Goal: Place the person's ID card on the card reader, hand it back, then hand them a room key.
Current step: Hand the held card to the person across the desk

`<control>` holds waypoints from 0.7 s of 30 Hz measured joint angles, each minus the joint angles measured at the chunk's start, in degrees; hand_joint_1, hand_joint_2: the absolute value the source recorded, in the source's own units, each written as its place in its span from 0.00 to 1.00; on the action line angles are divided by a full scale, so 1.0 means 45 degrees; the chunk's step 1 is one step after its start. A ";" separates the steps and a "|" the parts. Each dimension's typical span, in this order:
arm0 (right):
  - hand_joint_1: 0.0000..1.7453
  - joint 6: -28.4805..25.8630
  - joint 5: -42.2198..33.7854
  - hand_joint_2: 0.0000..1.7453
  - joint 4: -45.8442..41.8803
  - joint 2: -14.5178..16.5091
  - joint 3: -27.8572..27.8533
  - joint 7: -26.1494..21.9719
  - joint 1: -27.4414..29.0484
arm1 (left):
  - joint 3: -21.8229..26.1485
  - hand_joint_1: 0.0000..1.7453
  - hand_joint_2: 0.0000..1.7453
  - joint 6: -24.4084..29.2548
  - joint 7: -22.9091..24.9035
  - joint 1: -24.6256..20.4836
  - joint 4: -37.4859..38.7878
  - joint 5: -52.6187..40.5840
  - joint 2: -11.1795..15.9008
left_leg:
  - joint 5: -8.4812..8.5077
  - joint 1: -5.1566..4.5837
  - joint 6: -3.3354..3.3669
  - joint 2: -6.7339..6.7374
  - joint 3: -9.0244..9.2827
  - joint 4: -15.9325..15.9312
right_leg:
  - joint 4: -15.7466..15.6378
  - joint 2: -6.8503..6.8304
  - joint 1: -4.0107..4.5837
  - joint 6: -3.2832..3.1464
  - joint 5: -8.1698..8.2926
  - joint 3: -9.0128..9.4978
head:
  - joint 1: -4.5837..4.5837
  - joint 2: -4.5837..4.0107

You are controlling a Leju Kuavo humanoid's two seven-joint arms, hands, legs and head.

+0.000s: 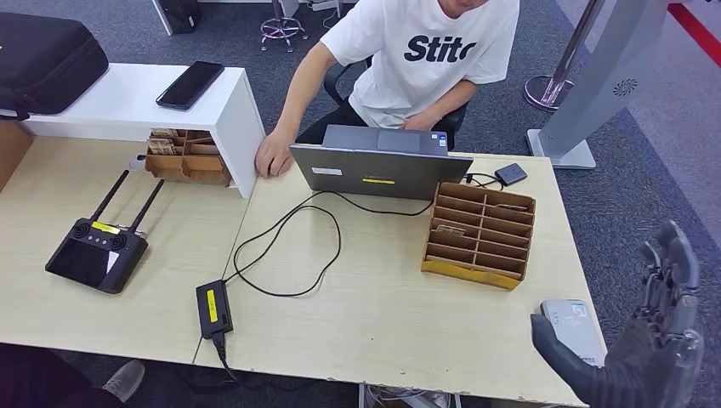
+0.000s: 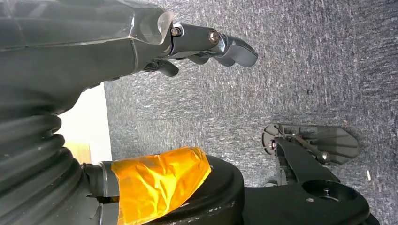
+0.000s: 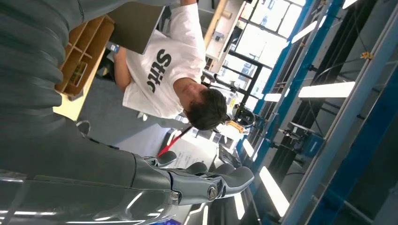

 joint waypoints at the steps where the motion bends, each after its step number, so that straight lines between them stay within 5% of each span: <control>1: 0.00 0.0204 -0.0225 1.00 -0.0037 0.0185 -0.0186 -0.0005 0.0082 | 0.0000 0.00 1.00 0.0005 -0.0001 0.0000 0.0009 0.0022 -0.0007 | 0.0000 0.0000 0.0000 0.0001 0.0000 0.0000 | 0.0000 0.0001 0.0000 0.0000 0.0000 0.0000 | 0.0000 0.0000; 9: 0.00 0.1195 -0.1198 1.00 0.0093 0.1187 -0.1706 -0.0002 0.0222 | 0.0000 0.00 1.00 -0.0006 -0.0160 0.0018 0.0053 0.0074 -0.0029 | 0.0000 0.0000 0.0000 0.0002 -0.0001 0.0000 | 0.0000 0.0001 -0.0001 0.0000 0.0000 0.0001 | 0.0001 0.0000; 21: 0.00 0.2577 -0.5648 1.00 0.1259 0.1352 -0.4395 0.0325 -0.0193 | -0.0002 0.00 1.00 -0.0011 -0.0197 0.0029 0.0064 -0.0039 -0.0024 | 0.0000 -0.0003 0.0000 0.0001 -0.0003 0.0000 | 0.0000 -0.0002 0.0000 0.0000 0.0000 0.0001 | 0.0001 0.0000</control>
